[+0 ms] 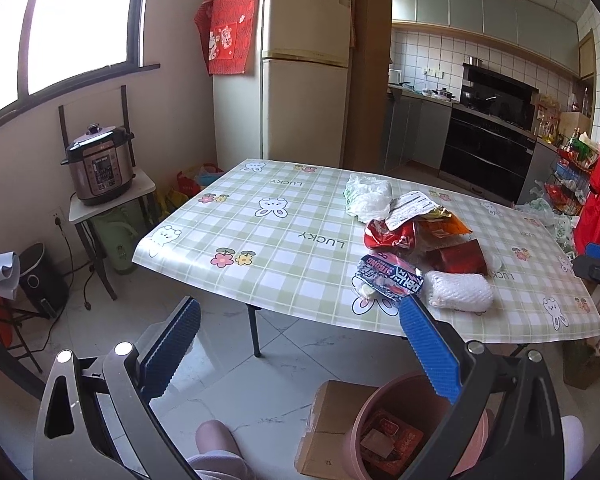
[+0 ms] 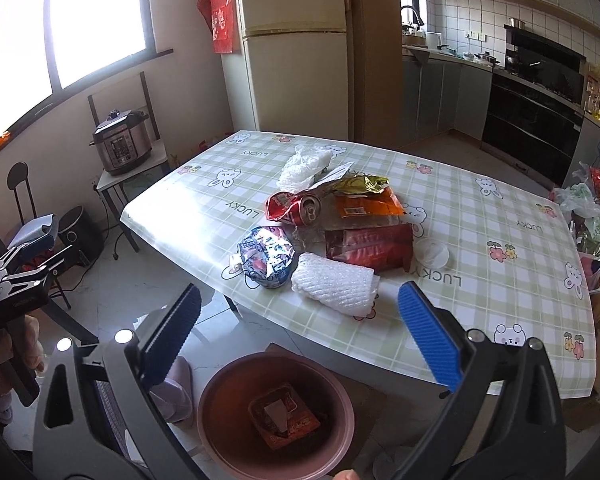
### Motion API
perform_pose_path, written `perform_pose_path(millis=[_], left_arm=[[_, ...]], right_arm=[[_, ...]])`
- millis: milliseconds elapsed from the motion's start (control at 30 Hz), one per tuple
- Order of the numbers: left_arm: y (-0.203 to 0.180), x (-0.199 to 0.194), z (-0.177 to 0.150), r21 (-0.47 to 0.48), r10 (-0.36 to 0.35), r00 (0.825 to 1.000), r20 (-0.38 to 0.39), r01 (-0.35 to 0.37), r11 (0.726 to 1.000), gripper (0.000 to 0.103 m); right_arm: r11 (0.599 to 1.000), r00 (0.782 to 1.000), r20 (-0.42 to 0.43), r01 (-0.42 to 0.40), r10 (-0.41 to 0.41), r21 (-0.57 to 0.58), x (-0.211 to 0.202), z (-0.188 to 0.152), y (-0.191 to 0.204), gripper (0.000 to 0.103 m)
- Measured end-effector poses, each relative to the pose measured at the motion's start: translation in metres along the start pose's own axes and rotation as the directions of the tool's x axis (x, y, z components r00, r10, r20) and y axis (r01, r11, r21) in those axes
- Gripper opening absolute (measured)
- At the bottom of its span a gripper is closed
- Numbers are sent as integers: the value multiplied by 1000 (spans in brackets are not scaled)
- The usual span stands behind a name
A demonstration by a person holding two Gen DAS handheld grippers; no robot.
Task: Collect trash
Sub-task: 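Grasp the blue-and-white snack wrapper with the left gripper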
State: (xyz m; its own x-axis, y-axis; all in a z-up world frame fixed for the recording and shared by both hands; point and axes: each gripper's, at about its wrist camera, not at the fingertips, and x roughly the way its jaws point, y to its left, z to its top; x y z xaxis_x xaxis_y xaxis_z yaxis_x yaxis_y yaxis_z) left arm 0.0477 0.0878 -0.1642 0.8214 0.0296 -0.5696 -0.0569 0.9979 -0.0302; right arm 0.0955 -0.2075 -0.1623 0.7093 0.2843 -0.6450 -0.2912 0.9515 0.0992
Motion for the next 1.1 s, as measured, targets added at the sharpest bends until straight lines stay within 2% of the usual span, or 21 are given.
perform_pose_path(millis=[167,267,400,433,500,600,700,833,1000,1100], left_arm=[[-9,21,-1,-8,-2,999,-50,2,1000,97],[-21,40,1,14,-30,996,-84,31,999,83],[-42,69,6,-4,-119,983,-139,119,993,76],[-47,79,7,-22,-153,975,-160,151,988,72],[-57,101,8,-73,-209,957,-202,198,978,55],[-67,140,4,-182,-292,918,-268,250,951,43],[-74,177,-4,-269,-338,888,-311,258,928,37],[-70,223,-12,-433,-415,839,-352,247,867,26],[-68,254,-20,-493,-422,817,-394,200,847,25],[-65,265,-21,-534,-443,805,-395,191,824,25]], right_arm=[[1000,1000,-4,9,-9,-15,12,0,-5,97],[1000,1000,-19,14,-15,-17,22,0,-12,97],[1000,999,-35,23,-24,-15,38,-1,-23,97],[1000,999,-38,26,-26,-17,42,-2,-25,97],[999,998,-43,36,-37,-20,51,-3,-31,97],[999,997,-58,43,-44,-19,67,-5,-41,97],[999,997,-69,43,-44,-22,81,-8,-50,97],[999,994,-94,46,-48,-22,97,-11,-59,97],[999,994,-104,37,-40,-29,110,-11,-64,97],[999,993,-112,28,-32,-34,117,-11,-66,97]])
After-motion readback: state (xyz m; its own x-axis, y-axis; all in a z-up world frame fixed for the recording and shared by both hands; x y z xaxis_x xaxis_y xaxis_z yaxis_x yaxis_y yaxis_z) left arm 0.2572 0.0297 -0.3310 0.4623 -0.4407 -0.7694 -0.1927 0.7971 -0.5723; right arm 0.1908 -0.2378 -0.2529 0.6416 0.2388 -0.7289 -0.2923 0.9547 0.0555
